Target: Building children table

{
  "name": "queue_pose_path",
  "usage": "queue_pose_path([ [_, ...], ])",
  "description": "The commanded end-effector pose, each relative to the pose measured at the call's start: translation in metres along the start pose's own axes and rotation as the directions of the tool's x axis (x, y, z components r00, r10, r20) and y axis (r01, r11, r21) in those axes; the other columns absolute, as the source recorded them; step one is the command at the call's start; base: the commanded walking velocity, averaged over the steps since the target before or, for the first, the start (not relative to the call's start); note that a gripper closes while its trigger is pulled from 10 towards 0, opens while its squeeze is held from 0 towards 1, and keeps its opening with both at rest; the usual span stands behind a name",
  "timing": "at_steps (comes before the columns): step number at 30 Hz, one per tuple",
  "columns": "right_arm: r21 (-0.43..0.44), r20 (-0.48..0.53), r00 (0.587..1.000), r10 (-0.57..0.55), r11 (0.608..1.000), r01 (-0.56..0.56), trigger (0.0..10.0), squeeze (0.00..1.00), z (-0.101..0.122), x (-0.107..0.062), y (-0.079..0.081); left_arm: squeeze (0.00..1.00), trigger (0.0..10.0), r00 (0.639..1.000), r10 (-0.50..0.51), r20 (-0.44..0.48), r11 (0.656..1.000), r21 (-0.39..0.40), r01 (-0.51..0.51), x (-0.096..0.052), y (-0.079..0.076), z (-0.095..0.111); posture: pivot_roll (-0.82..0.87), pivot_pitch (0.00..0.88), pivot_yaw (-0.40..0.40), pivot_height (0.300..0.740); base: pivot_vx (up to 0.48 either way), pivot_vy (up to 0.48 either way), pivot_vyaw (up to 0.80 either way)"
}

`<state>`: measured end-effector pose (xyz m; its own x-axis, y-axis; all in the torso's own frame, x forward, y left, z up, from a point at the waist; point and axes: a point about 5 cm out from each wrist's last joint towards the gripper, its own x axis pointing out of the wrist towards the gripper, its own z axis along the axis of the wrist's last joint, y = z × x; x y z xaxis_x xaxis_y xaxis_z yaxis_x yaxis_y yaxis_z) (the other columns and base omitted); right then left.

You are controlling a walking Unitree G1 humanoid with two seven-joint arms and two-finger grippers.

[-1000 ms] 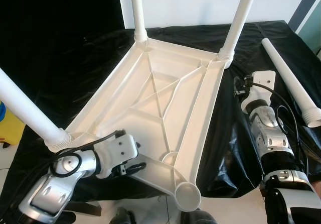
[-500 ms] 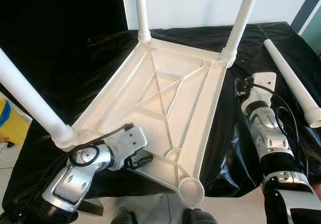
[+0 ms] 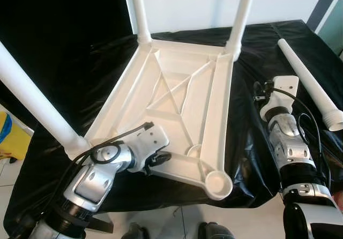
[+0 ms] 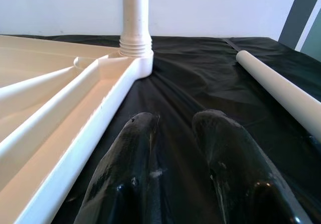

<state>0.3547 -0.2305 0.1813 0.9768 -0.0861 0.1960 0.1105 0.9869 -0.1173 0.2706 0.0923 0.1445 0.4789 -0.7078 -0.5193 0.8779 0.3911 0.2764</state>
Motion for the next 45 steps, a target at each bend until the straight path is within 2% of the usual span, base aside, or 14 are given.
queue_pose_path([
  [1, 0.013, -0.021, 1.0, -0.002, 1.0, 0.002, 10.0, 0.0, -0.005, -0.003, 0.001, 0.0, 0.0, 0.987, 0.137, -0.079, 0.987, -0.072, -0.143, -0.001, 0.01, -0.018, -0.06, 0.137, 0.075, 0.74, 0.0, 0.0, 0.0],
  [17, 0.017, -0.012, 1.0, -0.006, 1.0, 0.007, 10.0, 0.0, -0.002, 0.0, 0.004, 0.0, 0.0, 0.996, 0.003, 0.086, 0.999, -0.047, 0.001, 0.024, -0.018, 0.025, -0.07, 0.111, 0.071, 0.74, 0.0, 0.0, 0.0],
  [18, 0.016, -0.01, 1.0, -0.007, 1.0, 0.007, 10.0, 0.0, -0.002, -0.001, 0.003, 0.0, 8.7, 0.994, -0.047, 0.098, 0.999, -0.016, 0.048, 0.023, -0.025, 0.026, -0.07, 0.109, 0.072, 0.74, 0.0, 0.0, 0.0],
  [19, 0.016, -0.01, 1.0, -0.007, 1.0, 0.007, 10.0, 0.0, -0.002, -0.001, 0.003, 0.0, 8.7, 0.994, -0.047, 0.098, 0.999, -0.016, 0.048, 0.023, -0.025, 0.026, -0.07, 0.109, 0.072, 0.74, 0.0, 0.0, 0.0],
  [20, 0.017, -0.01, 1.0, -0.009, 1.0, 0.01, 10.0, 0.0, -0.002, -0.001, 0.003, 0.0, 10.0, 0.992, -0.065, 0.107, 0.998, -0.01, 0.067, 0.022, -0.027, 0.027, -0.07, 0.108, 0.072, 0.74, 0.0, 0.0, 0.0],
  [23, 0.016, -0.01, 1.0, -0.013, 1.0, 0.013, 10.0, 0.0, -0.003, -0.001, 0.002, 0.0, 10.0, 0.988, -0.094, 0.119, 0.995, -0.01, 0.096, 0.021, -0.028, 0.028, -0.07, 0.108, 0.072, 0.74, 0.0, 0.0, 0.0],
  [24, 0.015, -0.012, 1.0, -0.014, 1.0, 0.014, 10.0, 0.0, -0.004, -0.002, 0.002, 1.0, 10.0, 0.986, -0.101, 0.129, 0.995, -0.013, 0.104, 0.02, -0.028, 0.028, -0.07, 0.108, 0.072, 0.74, 0.0, 0.0, 0.0],
  [27, 0.014, -0.013, 1.0, -0.013, 1.0, 0.013, 10.0, 0.0, -0.004, -0.002, 0.003, 1.0, 10.0, 0.991, -0.091, 0.101, 0.996, 0.0, 0.091, 0.019, -0.025, 0.024, -0.06, 0.111, 0.072, 0.74, 0.0, 0.0, 0.0],
  [28, 0.015, -0.012, 1.0, -0.012, 1.0, 0.012, 10.0, 0.0, -0.004, -0.002, 0.004, 0.36, 10.0, 0.996, -0.061, 0.061, 0.998, 0.008, 0.061, 0.02, -0.021, 0.018, -0.06, 0.113, 0.073, 0.74, 0.0, 0.0, 0.0],
  [30, 0.015, -0.011, 1.0, -0.01, 1.0, 0.011, 10.0, 0.0, -0.004, -0.002, 0.005, 0.36, 10.0, 0.999, -0.041, 0.032, 0.999, 0.014, 0.04, 0.021, -0.019, 0.014, -0.06, 0.113, 0.073, 0.74, 0.0, 0.0, 0.0],
  [31, 0.016, -0.01, 1.0, -0.01, 1.0, 0.01, 10.0, 0.0, -0.003, -0.002, 0.005, 0.0, 10.0, 1.0, -0.028, 0.007, 0.999, 0.026, 0.028, 0.021, -0.017, 0.011, -0.06, 0.114, 0.073, 0.74, 0.0, 0.0, 0.0],
  [39, 0.016, -0.011, 1.0, -0.016, 1.0, 0.016, 10.0, 0.0, -0.003, -0.002, 0.003, 0.0, 10.0, 0.997, 0.065, -0.051, 0.997, 0.031, -0.064, 0.019, 0.0, 0.003, -0.06, 0.124, 0.073, 0.74, 0.0, 0.0, 0.0],
  [40, 0.016, -0.011, 1.0, -0.019, 1.0, 0.019, 10.0, 0.0, -0.004, -0.002, 0.002, 1.0, 10.0, 0.993, 0.109, -0.033, 0.994, 0.021, -0.109, 0.019, 0.006, 0.006, -0.06, 0.129, 0.074, 0.74, 0.0, 0.0, 0.0],
  [45, 0.016, -0.011, 1.0, -0.024, 1.0, 0.024, 10.0, 0.0, -0.003, -0.003, 0.001, 1.0, 10.0, 0.983, 0.184, -0.025, 0.98, 0.074, -0.182, 0.017, 0.021, 0.012, -0.06, 0.135, 0.074, 0.74, 0.0, 0.0, 0.0],
])
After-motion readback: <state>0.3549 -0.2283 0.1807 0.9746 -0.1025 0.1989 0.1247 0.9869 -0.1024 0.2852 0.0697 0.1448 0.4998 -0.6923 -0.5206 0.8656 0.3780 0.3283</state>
